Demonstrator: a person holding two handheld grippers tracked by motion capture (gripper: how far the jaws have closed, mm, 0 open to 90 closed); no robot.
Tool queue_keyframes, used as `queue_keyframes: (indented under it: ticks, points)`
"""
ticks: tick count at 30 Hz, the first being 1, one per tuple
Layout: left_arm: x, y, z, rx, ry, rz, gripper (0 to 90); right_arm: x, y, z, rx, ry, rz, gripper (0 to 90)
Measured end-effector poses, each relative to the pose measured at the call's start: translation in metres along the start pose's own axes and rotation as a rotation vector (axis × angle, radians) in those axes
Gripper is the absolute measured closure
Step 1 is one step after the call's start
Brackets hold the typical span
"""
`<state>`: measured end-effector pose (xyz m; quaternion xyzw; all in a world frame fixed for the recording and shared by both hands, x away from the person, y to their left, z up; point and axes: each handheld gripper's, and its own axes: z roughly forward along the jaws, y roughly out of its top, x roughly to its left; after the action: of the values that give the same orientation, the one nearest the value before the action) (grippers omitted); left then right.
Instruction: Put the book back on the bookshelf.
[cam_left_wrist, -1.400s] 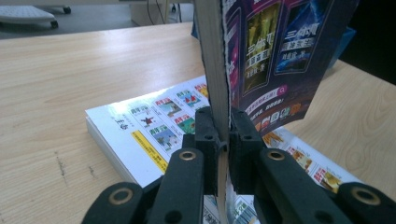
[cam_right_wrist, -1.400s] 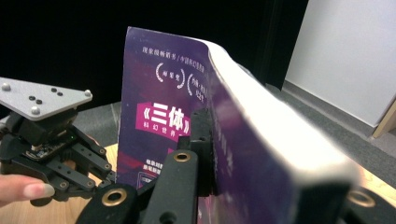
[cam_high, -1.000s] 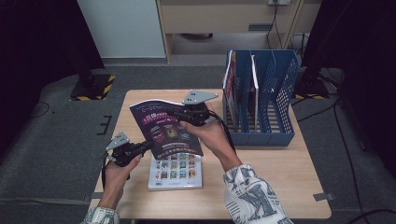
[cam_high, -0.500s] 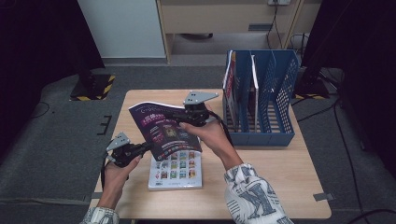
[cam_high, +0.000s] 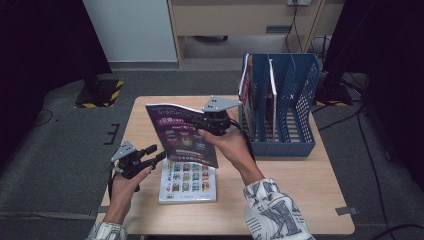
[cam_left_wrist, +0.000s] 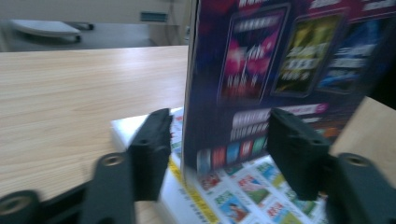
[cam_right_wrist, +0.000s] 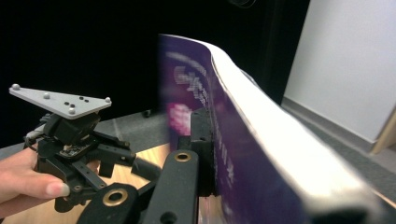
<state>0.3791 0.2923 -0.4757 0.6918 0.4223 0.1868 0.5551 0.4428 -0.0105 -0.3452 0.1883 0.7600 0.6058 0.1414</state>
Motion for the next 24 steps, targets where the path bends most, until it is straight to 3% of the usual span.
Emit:
queue_keyframes:
  ticks: [1,4,6,9,10,12,15,19,20,24]
  points:
    - [0.002,0.0,-0.001,0.008,0.023,0.001,33.0,-0.001,0.001,-0.002,-0.003,-0.007,-0.003,84.4]
    - [0.006,-0.003,0.0,0.042,0.081,-0.008,22.0,-0.006,0.002,-0.009,-0.012,-0.058,0.0,84.3]
    - [0.008,-0.006,0.002,0.088,0.13,0.009,18.0,-0.008,0.002,-0.013,-0.017,-0.079,0.01,84.4]
    - [0.009,-0.008,0.004,0.109,0.134,0.007,15.2,-0.009,0.003,-0.015,-0.022,-0.094,0.013,84.3]
    - [0.011,-0.01,0.006,0.133,0.117,-0.023,13.4,-0.008,0.005,-0.018,-0.018,-0.126,0.011,84.4]
    - [0.013,-0.012,0.006,0.14,0.117,-0.038,12.1,-0.008,0.005,-0.02,-0.01,-0.146,0.009,84.4]
    - [0.016,-0.013,0.005,0.146,0.131,-0.054,10.8,-0.009,0.006,-0.022,-0.011,-0.15,0.014,84.3]
    - [0.021,-0.017,0.005,0.17,0.139,-0.049,9.6,-0.01,0.005,-0.027,-0.012,-0.153,0.019,84.4]
    - [0.023,-0.019,0.006,0.195,0.162,-0.034,9.5,-0.011,0.004,-0.029,-0.018,-0.148,0.027,84.4]
    - [0.024,-0.02,0.006,0.212,0.188,-0.01,9.2,-0.01,0.003,-0.032,-0.019,-0.144,0.03,84.3]
